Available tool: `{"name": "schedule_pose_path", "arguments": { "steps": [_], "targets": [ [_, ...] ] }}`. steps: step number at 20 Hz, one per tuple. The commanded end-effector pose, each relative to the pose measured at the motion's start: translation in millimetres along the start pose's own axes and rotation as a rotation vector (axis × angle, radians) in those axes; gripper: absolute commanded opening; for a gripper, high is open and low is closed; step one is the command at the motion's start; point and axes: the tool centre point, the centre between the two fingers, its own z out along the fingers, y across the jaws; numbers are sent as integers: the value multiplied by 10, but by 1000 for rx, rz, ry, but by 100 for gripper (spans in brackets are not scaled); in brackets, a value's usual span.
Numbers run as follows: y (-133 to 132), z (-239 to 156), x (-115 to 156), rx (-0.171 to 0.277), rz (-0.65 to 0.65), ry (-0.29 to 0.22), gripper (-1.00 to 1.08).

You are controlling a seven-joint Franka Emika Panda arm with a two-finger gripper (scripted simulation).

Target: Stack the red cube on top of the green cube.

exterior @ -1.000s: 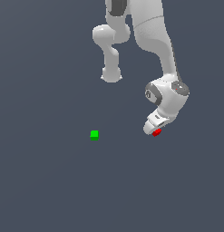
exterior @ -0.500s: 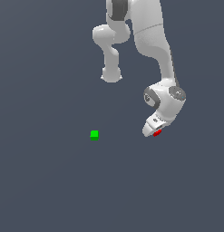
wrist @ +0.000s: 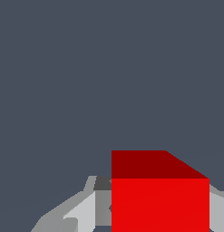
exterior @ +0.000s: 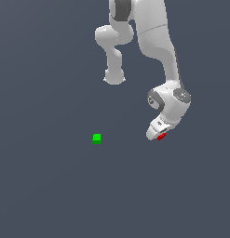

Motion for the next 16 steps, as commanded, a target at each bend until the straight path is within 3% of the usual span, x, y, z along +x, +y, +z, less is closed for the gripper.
{"name": "schedule_pose_path", "arguments": {
  "steps": [1,16],
  "targets": [
    [1,-24,1,0,0,1,-100],
    [-1,-824,-13,-1,0,0,-100]
  ]
}}
